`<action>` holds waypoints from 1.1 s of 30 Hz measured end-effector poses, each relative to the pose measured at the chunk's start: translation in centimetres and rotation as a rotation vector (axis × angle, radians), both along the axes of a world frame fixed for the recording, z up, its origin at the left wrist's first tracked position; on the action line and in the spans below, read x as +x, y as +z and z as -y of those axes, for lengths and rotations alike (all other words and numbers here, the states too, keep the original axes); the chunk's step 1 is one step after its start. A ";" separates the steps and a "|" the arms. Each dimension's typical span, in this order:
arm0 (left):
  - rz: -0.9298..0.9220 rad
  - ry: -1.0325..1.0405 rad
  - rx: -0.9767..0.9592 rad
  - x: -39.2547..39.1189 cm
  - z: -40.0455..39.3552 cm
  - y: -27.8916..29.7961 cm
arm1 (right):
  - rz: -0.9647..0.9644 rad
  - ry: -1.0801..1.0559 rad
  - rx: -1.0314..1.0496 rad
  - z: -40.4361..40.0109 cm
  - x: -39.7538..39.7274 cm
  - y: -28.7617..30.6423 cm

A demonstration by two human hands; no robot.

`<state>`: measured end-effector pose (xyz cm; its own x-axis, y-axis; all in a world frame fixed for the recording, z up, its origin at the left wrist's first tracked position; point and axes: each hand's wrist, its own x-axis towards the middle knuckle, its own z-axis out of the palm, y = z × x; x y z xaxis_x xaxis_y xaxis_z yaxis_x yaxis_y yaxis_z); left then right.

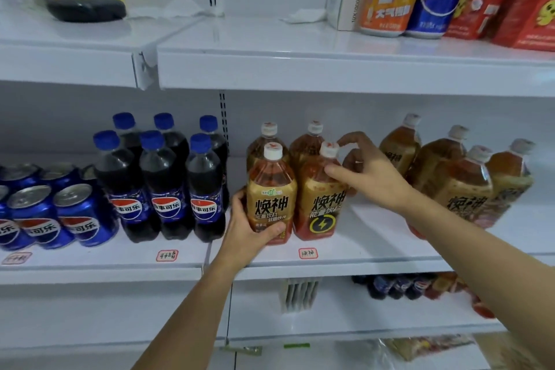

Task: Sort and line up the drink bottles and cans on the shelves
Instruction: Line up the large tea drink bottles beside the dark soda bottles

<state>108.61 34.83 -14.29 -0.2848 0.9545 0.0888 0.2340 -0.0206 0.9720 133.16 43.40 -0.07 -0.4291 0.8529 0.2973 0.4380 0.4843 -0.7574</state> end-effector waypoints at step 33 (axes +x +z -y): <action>0.015 0.004 -0.033 0.3 -1.1 -0.8 | -0.222 -0.293 -0.170 3.9 -1.9 -14.1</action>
<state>108.91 35.95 -15.10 -0.2900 0.9555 0.0533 0.2195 0.0122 0.9755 131.24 39.53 -14.21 -0.1013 0.9747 0.1992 0.3554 0.2225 -0.9079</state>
